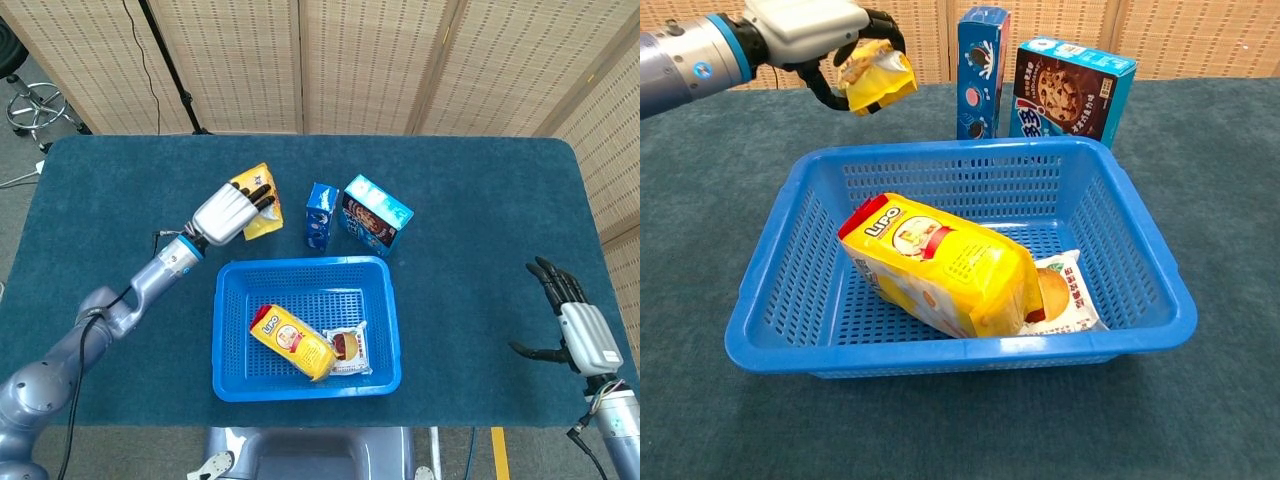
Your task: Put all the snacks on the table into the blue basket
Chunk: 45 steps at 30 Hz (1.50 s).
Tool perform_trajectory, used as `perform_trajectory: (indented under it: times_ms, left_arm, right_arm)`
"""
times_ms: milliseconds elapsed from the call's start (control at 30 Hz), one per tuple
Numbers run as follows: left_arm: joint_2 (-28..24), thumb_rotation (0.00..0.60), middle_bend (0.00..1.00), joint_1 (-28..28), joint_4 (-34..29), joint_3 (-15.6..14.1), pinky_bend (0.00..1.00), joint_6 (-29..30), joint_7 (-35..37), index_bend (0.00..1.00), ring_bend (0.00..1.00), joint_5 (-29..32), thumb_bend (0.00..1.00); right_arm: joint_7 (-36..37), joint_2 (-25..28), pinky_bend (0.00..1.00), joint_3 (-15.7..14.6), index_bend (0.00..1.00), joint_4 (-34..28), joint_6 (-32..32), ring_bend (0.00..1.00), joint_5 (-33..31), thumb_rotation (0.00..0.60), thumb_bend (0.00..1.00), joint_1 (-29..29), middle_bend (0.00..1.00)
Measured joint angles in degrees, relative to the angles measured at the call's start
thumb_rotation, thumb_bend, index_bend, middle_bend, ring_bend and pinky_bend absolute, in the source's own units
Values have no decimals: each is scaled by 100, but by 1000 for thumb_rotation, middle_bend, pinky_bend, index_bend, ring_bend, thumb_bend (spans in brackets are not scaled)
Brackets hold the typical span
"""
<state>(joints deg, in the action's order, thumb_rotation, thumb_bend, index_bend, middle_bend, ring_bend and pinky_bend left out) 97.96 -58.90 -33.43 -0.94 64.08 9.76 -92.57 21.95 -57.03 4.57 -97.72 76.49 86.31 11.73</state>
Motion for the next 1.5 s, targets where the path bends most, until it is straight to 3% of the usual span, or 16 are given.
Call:
perform_trajectory:
  times_ms: [400,633,800,833,867,900,933,967,1000,1033,1167,1267,1367,1500]
  left_arm:
    - [-1787,600,686,482,-3279,-222,648,1222,-467,702,594,-711,377]
    - [-2062,600,682,398,-4681,-171,648,994,-616,696,591,-932,374]
    - [-1827,600,638,225,-4992,58,648,407,-838,664,557,-739,353]
    - [-1748,600,592,198,-5005,103,645,325,-858,625,525,-679,336]
    - [-1672,600,462,172,-5011,145,599,241,-869,494,428,-618,295]
    - [-1587,600,273,140,-5012,190,481,128,-878,296,265,-539,231]
    - [-1545,600,162,118,-5010,212,358,39,-889,174,165,-486,180]
    - [-1517,600,39,96,-5010,227,175,-59,-904,40,47,-432,104]
    - [-1493,600,0,66,-5014,242,50,-207,-928,0,0,-353,43]
    - [-1483,600,0,43,-5024,246,7,-331,-941,0,0,-290,19]
    - [-1458,600,0,-32,-5233,323,0,-1042,-900,0,0,215,0]
    - [-1417,600,0,9,-5325,426,0,-1173,-815,0,0,437,0]
    - [-1388,600,0,93,-5368,579,0,-822,-673,0,0,408,0]
    - [-1322,600,0,301,-5298,996,0,134,-308,0,0,490,0]
  right_arm:
    - [-43,29,0,-67,0,-118,90,0,182,600,0,-21,0]
    - [-51,20,0,-81,0,-134,68,0,205,600,0,3,0]
    - [6,23,0,-82,0,-95,44,0,187,600,0,14,0]
    - [18,24,0,-82,0,-85,38,0,181,600,0,16,0]
    - [37,26,0,-82,0,-73,31,0,173,600,0,18,0]
    - [53,28,0,-81,0,-64,27,0,166,600,0,19,0]
    - [70,31,0,-79,0,-55,23,0,157,600,0,20,0]
    - [94,35,0,-77,0,-38,19,0,146,600,0,21,0]
    - [108,38,0,-76,0,-26,16,0,139,600,0,21,0]
    - [119,41,0,-74,0,-18,15,0,132,600,0,21,0]
    - [183,64,0,-69,0,13,22,0,114,600,0,14,0]
    - [202,77,0,-71,0,15,41,0,129,600,0,7,0]
    - [200,76,0,-83,0,11,25,0,144,600,0,14,0]
    - [183,66,0,-91,0,15,2,0,149,600,0,27,0]
